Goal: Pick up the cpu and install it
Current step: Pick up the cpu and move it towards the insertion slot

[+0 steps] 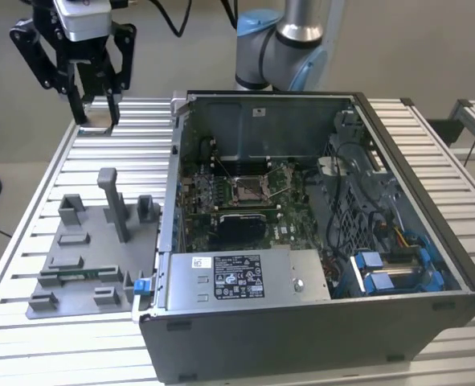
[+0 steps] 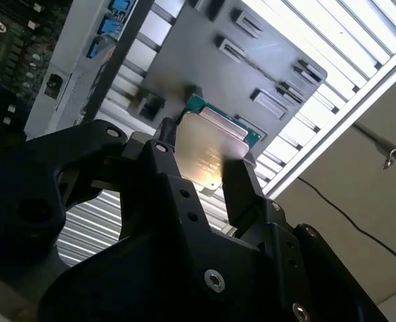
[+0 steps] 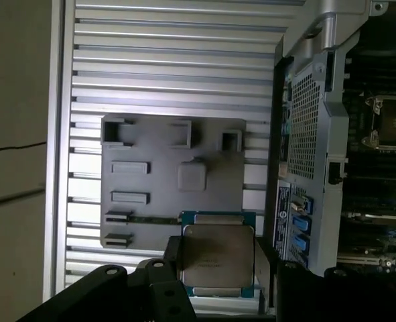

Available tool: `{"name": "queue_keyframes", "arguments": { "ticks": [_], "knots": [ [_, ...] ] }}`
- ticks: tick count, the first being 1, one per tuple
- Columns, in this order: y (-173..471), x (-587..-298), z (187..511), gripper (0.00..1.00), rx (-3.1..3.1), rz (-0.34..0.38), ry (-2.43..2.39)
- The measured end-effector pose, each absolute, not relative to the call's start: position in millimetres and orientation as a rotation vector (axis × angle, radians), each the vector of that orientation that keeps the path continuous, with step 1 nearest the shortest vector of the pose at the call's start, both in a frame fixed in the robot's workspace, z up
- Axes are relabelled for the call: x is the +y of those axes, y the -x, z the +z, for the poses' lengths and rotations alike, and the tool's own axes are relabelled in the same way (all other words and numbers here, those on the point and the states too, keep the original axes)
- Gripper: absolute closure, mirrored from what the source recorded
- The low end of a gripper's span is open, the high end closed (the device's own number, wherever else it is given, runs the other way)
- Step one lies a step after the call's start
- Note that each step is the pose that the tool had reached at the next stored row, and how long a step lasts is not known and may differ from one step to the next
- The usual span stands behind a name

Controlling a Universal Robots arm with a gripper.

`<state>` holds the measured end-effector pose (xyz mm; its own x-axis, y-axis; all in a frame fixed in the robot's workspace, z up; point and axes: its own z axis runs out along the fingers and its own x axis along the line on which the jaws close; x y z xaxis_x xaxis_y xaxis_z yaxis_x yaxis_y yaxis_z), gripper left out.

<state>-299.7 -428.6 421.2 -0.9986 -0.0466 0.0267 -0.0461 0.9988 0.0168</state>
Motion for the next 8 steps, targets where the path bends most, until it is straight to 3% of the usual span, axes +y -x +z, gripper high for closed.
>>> {"name": "queue_keyframes", "arguments": {
  "ticks": [8],
  "knots": [
    [275.2, -428.5, 421.2, 1.00, -3.113, -0.025, -0.073]
  ]
}}
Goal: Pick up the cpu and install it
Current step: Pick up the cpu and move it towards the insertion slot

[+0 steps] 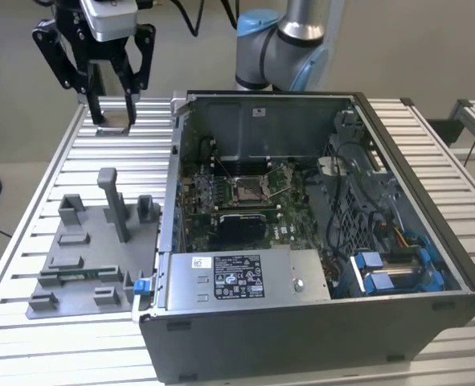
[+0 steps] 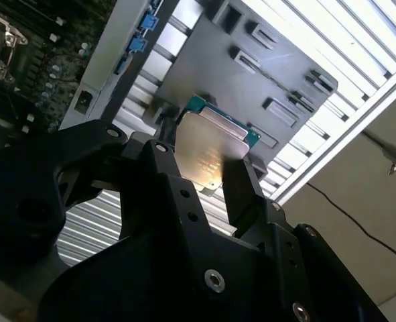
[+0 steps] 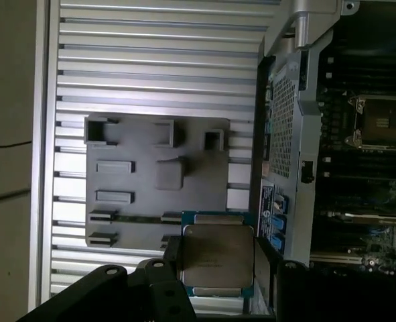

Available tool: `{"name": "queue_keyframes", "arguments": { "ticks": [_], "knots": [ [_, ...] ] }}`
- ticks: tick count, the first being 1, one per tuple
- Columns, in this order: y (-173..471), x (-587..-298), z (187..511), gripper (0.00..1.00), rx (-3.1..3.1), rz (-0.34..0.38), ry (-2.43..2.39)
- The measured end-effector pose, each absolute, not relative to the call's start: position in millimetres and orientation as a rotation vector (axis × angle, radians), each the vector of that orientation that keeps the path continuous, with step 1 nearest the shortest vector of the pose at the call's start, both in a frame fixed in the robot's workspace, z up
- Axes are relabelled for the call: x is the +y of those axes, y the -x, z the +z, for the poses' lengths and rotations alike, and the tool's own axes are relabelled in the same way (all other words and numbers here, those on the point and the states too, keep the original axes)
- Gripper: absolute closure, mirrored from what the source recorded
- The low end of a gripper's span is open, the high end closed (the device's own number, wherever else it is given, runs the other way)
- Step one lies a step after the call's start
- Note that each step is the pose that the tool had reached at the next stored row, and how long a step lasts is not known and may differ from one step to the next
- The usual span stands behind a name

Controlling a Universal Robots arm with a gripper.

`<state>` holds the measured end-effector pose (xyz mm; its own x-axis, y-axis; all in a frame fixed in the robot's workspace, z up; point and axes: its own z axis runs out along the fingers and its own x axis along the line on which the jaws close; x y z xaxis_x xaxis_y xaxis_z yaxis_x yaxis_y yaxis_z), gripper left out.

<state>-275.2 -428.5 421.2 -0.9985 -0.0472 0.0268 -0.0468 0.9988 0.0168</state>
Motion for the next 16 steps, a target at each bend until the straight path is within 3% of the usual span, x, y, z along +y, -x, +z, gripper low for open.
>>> {"name": "queue_keyframes", "arguments": {
  "ticks": [16],
  "knots": [
    [222.6, -428.5, 421.2, 1.00, -3.113, -0.025, -0.075]
  ]
}}
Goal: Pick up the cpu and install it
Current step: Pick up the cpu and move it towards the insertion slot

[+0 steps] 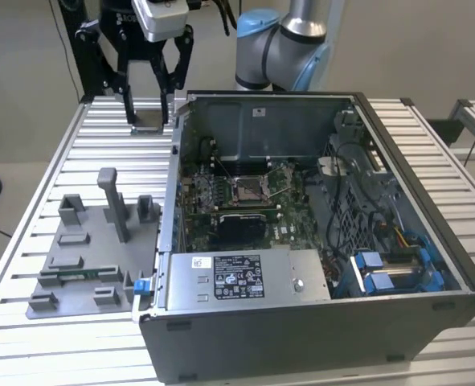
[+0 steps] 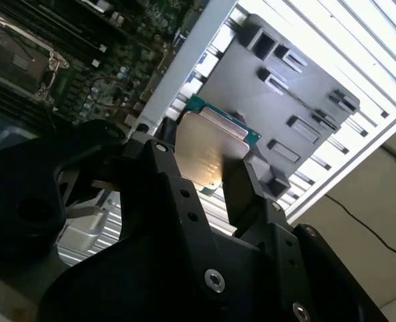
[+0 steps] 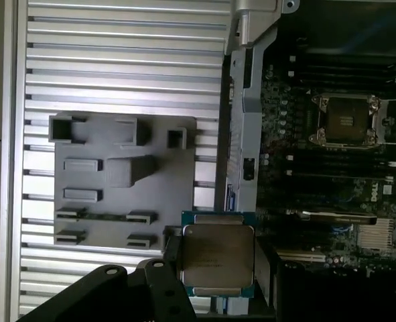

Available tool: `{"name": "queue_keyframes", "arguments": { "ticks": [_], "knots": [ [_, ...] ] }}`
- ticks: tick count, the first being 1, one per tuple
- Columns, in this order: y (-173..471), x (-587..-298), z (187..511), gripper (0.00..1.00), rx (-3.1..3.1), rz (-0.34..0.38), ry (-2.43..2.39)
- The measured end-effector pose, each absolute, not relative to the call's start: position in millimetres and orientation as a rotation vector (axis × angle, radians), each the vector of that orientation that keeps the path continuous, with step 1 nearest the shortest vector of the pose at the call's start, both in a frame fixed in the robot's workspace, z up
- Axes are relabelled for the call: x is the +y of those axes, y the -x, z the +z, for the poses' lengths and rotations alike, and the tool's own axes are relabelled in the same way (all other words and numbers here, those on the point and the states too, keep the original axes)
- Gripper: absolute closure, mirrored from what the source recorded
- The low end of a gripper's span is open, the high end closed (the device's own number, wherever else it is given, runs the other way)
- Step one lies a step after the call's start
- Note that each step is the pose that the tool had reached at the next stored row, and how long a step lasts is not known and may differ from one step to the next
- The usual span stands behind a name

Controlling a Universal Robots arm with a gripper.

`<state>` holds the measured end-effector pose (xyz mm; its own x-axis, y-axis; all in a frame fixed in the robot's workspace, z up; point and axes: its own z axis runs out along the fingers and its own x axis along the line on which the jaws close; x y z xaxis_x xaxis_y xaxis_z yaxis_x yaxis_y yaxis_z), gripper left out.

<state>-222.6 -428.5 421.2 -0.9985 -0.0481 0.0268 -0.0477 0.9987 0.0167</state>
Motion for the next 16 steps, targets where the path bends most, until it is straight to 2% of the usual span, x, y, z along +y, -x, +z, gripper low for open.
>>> {"name": "queue_keyframes", "arguments": {
  "ticks": [16],
  "knots": [
    [191.2, -428.4, 420.9, 1.00, -3.139, -0.025, -0.076]
  ]
}}
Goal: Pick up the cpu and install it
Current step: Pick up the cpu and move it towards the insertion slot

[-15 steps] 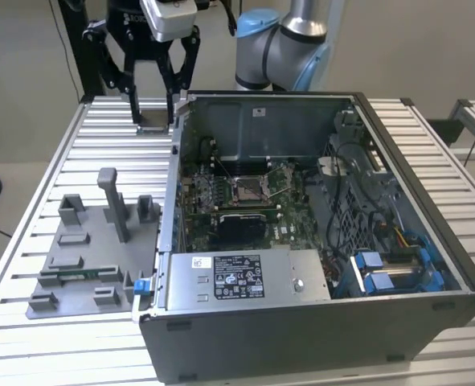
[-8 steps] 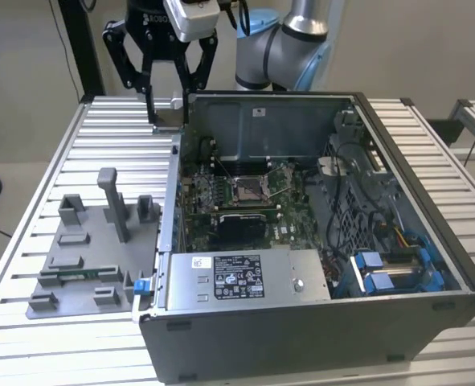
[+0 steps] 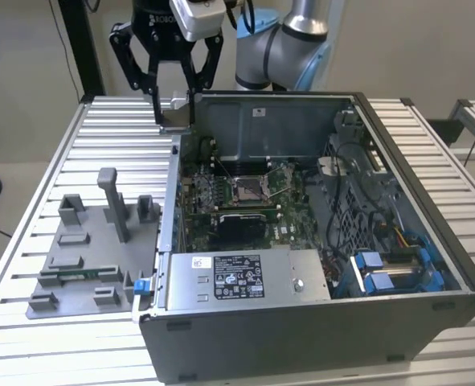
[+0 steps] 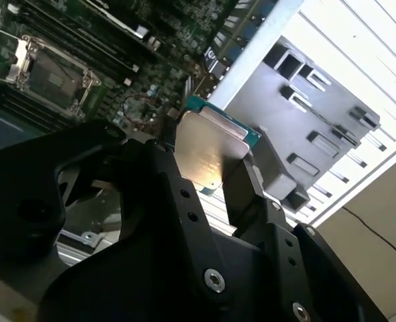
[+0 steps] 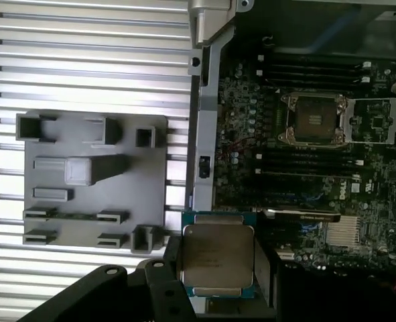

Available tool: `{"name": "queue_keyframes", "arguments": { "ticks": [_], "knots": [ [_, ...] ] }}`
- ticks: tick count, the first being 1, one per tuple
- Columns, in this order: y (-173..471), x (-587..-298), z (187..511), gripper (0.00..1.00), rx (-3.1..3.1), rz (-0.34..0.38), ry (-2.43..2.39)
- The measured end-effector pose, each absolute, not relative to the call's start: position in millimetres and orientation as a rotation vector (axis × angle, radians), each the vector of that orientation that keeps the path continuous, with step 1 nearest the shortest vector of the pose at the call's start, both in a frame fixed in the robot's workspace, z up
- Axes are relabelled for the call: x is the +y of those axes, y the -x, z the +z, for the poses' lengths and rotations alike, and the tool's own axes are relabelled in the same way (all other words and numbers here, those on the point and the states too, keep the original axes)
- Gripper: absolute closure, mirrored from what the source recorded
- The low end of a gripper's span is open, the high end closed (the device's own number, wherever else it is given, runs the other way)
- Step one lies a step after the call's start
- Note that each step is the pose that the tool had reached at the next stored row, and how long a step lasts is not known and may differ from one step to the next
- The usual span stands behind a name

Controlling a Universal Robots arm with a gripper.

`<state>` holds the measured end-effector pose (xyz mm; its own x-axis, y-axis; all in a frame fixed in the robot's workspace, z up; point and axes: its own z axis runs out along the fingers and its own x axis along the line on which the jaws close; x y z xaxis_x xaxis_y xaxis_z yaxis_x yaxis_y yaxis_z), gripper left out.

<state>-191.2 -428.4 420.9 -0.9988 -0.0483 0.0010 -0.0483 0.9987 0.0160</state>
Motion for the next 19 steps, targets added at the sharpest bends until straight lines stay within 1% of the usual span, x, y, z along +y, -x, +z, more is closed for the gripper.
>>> {"name": "queue_keyframes", "arguments": {
  "ticks": [14, 19],
  "knots": [
    [135.4, -427.2, 420.9, 1.00, -3.139, -0.025, -0.076],
    [119.7, -421.0, 420.5, 1.00, -3.139, -0.025, -0.076]
  ]
}}
